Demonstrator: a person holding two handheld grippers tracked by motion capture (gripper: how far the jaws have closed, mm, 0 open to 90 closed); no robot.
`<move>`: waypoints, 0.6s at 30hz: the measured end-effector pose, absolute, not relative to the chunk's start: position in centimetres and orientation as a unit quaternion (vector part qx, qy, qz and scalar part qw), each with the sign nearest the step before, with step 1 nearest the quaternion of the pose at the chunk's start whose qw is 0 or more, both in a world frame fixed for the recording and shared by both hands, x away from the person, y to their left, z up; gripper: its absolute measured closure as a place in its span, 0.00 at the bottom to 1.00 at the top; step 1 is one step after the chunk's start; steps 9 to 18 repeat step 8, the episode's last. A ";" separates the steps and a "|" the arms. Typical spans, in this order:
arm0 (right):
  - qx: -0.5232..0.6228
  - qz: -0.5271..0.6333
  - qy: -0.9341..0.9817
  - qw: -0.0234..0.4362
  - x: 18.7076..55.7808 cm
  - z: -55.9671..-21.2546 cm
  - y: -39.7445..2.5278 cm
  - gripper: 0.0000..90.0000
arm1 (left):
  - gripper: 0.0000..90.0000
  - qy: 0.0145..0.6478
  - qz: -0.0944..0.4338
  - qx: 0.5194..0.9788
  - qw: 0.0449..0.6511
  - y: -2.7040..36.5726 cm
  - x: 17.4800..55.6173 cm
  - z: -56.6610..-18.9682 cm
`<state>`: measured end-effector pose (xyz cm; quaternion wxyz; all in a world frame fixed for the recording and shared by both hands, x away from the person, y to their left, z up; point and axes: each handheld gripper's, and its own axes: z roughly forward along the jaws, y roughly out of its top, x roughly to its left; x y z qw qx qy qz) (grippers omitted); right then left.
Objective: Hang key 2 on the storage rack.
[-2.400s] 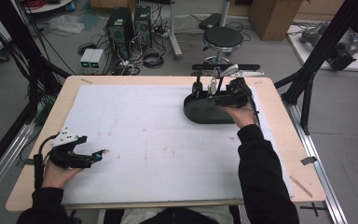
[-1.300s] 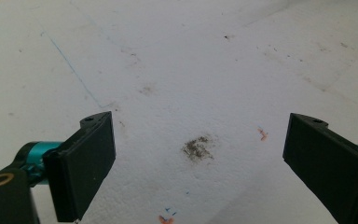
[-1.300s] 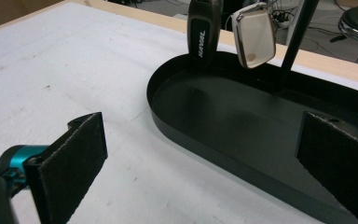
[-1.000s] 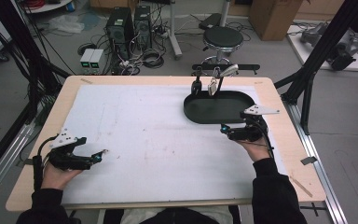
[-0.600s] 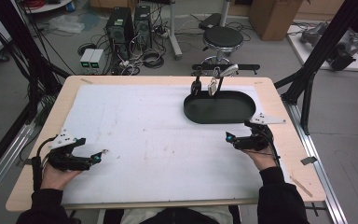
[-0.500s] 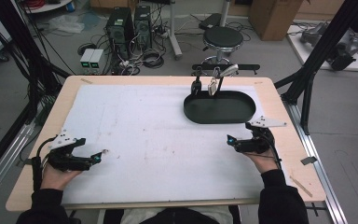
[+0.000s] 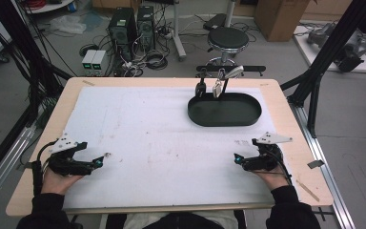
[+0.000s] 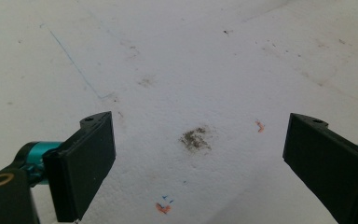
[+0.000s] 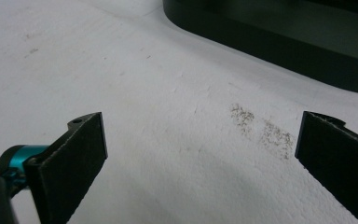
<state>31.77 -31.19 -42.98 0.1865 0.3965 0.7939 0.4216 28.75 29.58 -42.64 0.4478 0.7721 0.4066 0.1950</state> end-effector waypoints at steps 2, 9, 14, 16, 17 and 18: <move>0.395 0.422 0.795 0.184 31.6 -43.1 -31.2 0.01 | 0.11 0.407 0.195 0.772 0.448 29.6 28.7 -42.6; 0.387 0.414 0.803 0.182 31.1 -43.2 -31.2 0.01 | 0.11 0.407 0.195 0.772 0.447 29.6 28.8 -42.7; 0.387 0.414 0.803 0.182 31.1 -43.2 -31.2 0.01 | 0.11 0.407 0.195 0.772 0.447 29.6 28.8 -42.7; 0.387 0.414 0.803 0.182 31.1 -43.2 -31.2 0.01 | 0.11 0.407 0.195 0.772 0.447 29.6 28.8 -42.7; 0.387 0.414 0.803 0.182 31.1 -43.2 -31.2 0.01 | 0.11 0.407 0.195 0.772 0.447 29.6 28.8 -42.7; 0.387 0.414 0.803 0.182 31.1 -43.2 -31.2 0.01 | 0.11 0.407 0.195 0.772 0.447 29.6 28.8 -42.7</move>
